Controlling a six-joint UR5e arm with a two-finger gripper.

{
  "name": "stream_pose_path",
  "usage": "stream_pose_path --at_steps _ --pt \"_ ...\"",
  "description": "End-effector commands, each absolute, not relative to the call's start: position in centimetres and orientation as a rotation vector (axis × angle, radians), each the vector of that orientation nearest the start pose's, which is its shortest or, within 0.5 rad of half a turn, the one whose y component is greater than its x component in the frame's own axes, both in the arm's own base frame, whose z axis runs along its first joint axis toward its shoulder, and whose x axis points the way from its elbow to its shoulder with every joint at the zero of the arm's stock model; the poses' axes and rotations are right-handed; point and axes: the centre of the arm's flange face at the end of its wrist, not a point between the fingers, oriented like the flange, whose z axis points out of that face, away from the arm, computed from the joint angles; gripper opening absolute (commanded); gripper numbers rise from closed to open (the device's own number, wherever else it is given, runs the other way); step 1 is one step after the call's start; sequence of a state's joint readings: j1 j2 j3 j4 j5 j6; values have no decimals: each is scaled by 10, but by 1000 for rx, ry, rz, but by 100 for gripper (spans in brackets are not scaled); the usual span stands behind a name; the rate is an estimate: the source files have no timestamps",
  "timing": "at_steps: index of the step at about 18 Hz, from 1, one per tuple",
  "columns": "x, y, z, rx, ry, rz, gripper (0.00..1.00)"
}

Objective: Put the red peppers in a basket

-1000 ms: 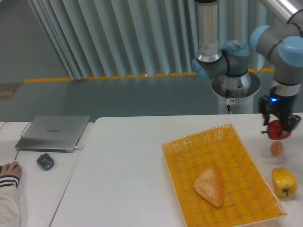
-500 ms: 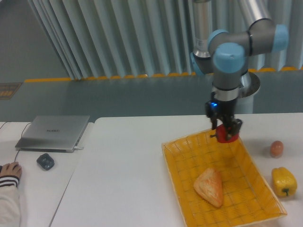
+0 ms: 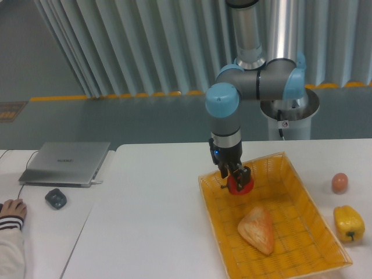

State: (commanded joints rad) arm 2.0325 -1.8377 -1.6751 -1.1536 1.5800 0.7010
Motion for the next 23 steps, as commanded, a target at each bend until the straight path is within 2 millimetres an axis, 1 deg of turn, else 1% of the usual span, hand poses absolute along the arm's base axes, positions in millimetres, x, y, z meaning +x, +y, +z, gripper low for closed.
stream_pose_path --at_steps 2,4,5,6,7,8,9,10,11,12,13,14,15,16,17,18,19,20,23 --pt "-141 580 338 -3081 375 55 100" --pt "-145 583 352 -3063 372 90 100" --pt "-148 582 356 -3061 380 111 100" --pt "-153 583 364 -3047 392 128 100" --pt "-157 583 369 -3040 401 138 100" --pt "-170 582 375 -3037 381 152 100" --pt "-187 578 384 -3044 361 179 100" --pt "-204 571 387 -3054 377 177 100" --pt "-214 566 393 -3060 418 174 100" --pt "-226 557 403 -3063 481 168 100" --pt "-242 547 410 -3058 569 164 100" --pt "-266 534 415 -3039 704 164 100" --pt "-278 526 416 -3025 785 165 100" --pt "-295 515 422 -3007 854 185 100" --pt "-316 502 424 -3002 866 194 100" --pt "-329 494 426 -2999 879 202 100" --pt "-342 487 431 -2981 948 215 100" --pt "-355 478 431 -2977 973 218 100" --pt "-383 458 436 -2948 1077 225 100"
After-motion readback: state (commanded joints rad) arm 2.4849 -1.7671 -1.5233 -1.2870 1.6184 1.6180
